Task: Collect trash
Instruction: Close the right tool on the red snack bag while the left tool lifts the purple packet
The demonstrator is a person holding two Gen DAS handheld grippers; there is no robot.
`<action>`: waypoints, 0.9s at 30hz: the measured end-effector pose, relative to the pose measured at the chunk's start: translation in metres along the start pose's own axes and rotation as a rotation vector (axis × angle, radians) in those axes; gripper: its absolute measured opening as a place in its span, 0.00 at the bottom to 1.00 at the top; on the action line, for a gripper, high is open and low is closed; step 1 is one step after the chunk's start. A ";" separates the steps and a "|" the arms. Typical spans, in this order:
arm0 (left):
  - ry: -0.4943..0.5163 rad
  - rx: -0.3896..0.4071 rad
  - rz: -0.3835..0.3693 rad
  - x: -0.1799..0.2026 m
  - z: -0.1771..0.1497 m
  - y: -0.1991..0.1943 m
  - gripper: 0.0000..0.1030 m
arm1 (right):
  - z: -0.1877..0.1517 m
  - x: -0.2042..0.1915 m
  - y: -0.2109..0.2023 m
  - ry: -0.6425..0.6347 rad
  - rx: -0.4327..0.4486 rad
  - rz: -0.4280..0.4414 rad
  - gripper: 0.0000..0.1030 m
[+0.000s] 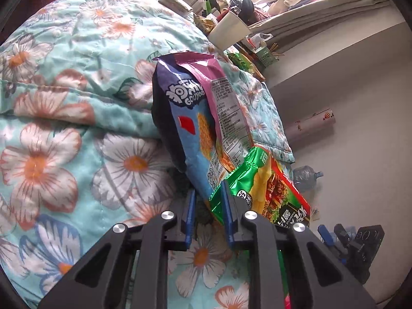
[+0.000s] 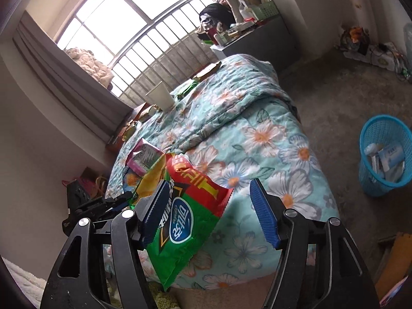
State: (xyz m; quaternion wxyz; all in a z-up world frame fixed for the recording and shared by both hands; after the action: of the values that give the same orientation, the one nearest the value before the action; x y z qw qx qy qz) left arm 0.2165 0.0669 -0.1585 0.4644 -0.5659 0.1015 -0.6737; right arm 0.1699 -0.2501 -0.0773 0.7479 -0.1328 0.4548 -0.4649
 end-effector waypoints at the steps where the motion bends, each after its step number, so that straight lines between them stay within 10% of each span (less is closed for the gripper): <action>1: 0.006 0.001 0.008 -0.001 0.001 -0.001 0.18 | 0.007 -0.008 0.013 -0.030 -0.034 0.034 0.68; 10: 0.052 -0.021 0.047 -0.004 0.010 -0.003 0.18 | -0.012 -0.040 0.137 -0.104 -0.479 0.204 0.68; 16: 0.048 -0.023 0.072 -0.008 0.018 0.000 0.20 | -0.035 -0.037 0.117 -0.028 -0.484 0.255 0.37; 27: -0.022 -0.060 0.121 -0.013 0.027 0.017 0.34 | -0.065 -0.035 0.067 0.044 -0.308 0.236 0.25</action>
State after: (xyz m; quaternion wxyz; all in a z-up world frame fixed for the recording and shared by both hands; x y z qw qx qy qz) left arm 0.2469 0.0776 -0.1694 0.4880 -0.5796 0.1504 -0.6350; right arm 0.1511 -0.1713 -0.1354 0.7580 -0.1813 0.5493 -0.3015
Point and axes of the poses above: each gripper's, at about its wrist camera, not at the fingertips, and y roughly the way its jaws point, x to its right, z to its top, the point moved 10 cm from there along y, roughly the way its jaws point, and after that the axes turned 2 degrees about -x, right-handed, at the moved point
